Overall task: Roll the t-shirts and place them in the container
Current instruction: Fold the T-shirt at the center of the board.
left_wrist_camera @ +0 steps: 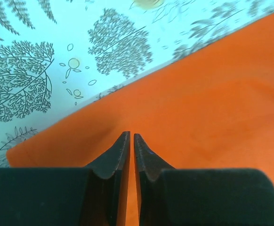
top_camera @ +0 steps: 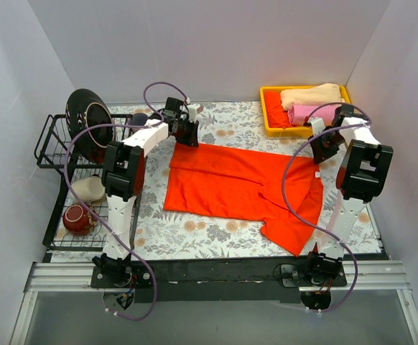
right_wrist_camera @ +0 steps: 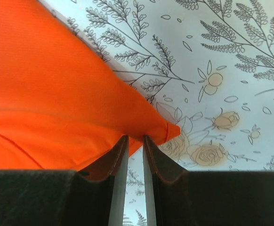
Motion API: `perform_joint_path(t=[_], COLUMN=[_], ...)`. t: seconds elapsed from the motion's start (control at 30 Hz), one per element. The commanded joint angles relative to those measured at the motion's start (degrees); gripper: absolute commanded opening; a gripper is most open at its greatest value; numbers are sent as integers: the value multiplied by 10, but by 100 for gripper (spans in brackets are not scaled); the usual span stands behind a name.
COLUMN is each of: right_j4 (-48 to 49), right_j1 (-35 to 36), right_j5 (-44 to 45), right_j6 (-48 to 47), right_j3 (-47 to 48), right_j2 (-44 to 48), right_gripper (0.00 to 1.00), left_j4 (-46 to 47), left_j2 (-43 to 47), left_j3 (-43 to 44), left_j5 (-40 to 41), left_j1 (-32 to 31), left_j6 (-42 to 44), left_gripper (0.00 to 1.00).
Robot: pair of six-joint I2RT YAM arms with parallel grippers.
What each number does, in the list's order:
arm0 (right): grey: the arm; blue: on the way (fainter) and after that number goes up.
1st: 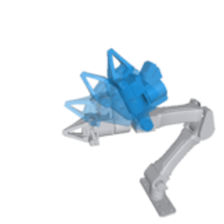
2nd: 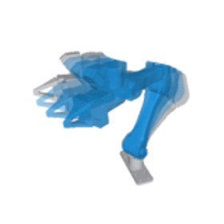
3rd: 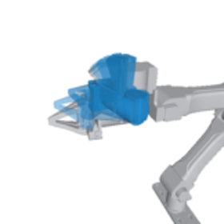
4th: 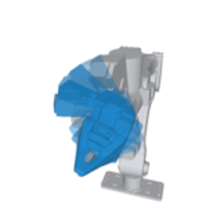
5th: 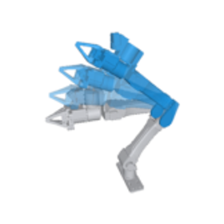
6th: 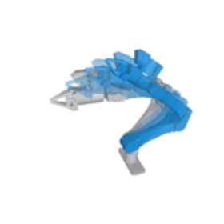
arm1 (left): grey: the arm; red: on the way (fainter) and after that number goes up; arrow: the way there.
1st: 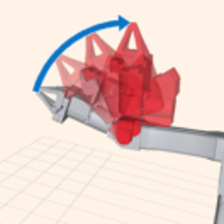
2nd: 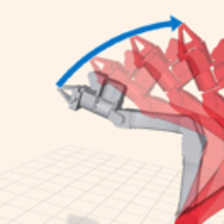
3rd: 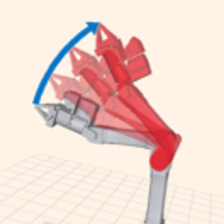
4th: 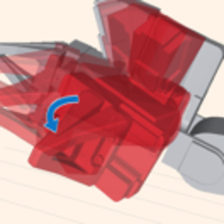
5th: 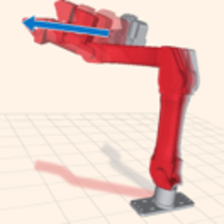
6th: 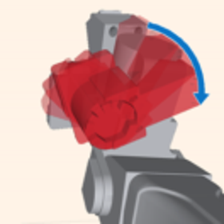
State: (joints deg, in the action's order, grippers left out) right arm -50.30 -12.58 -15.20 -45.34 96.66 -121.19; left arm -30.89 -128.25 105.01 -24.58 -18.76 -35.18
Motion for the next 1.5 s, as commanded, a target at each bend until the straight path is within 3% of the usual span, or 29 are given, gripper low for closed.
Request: perform_joint_path(t=[0.0, 0.5, 0.9, 1.0, 1.2, 1.37, 1.47], right_j4=[16, 70, 123, 123, 107, 66, 46], right_j1=[8, 41, 83, 82, 82, 82, 81], right_j5=[26, 49, 69, 68, 48, -5, -55], right_j6=[-4, -30, -44, -39, -35, -73, -153], right_j3=[22, 95, 151, 149, 83, -22, -157], right_j2=[-32, -107, -146, -132, -18, 140, 270], right_gripper=[27, 27, 27, 27, 34, 41, 45], left_j4=[-14, 12, -12, -14, -27, -63, -95], left_j2=[-25, -75, -45, -19, 56, 143, 205], left_j3=[23, 37, 59, 51, 27, -40, -104], left_j5=[39, 157, 148, 142, 94, -28, -78], left_j1=[-7, 0, 5, 5, 3, 1, -21], left_j6=[46, 57, 78, 78, 83, 142, 192], left_gripper=[6, 0, 0, 9, 33, 41, 45])
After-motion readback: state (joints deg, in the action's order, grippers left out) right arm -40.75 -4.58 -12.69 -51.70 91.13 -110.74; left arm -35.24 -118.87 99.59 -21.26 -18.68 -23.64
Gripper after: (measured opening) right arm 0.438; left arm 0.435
